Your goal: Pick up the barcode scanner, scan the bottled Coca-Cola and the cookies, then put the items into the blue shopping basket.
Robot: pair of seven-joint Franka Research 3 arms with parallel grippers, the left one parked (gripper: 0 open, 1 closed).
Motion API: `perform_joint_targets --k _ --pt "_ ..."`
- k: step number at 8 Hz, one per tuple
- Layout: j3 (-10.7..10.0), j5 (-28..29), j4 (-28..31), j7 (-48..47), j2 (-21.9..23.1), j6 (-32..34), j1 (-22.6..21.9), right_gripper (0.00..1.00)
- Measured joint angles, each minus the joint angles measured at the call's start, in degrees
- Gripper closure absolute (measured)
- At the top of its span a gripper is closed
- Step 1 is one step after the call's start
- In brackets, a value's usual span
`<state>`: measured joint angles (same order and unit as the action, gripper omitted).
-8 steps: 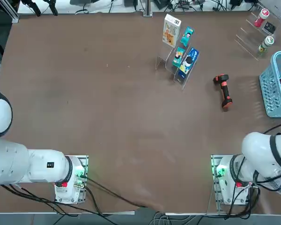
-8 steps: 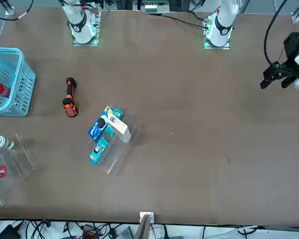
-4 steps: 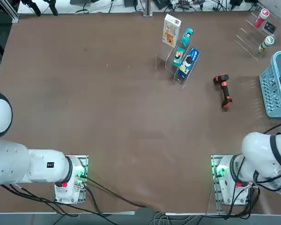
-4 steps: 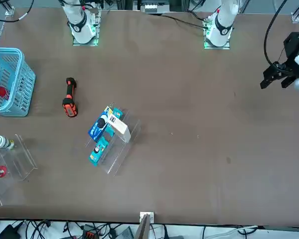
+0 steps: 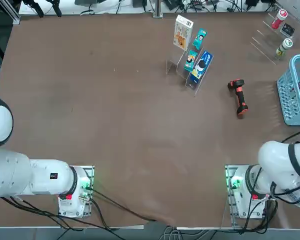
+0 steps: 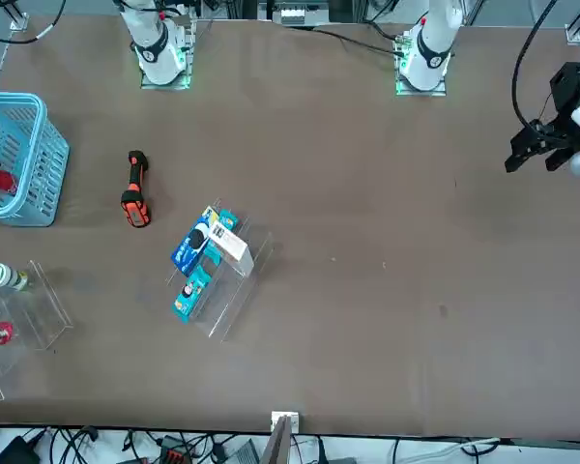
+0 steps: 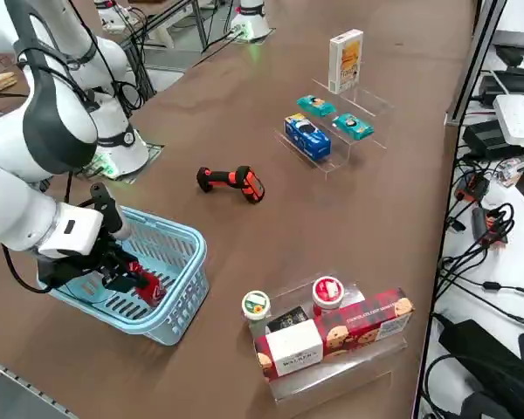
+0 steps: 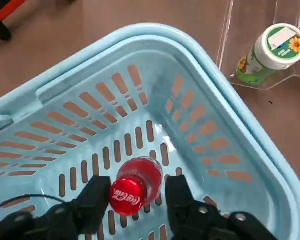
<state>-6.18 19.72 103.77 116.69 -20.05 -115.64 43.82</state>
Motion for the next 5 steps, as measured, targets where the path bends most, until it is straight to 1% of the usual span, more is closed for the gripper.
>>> perform_joint_targets --k 2,3,5 --pt "0.1 0.1 0.0 0.1 0.1 0.0 0.0 0.14" --pt "0.2 0.2 -0.2 0.1 0.3 0.3 0.0 0.02" --pt "0.5 0.6 -0.9 -0.8 2.0 2.5 0.0 0.0"
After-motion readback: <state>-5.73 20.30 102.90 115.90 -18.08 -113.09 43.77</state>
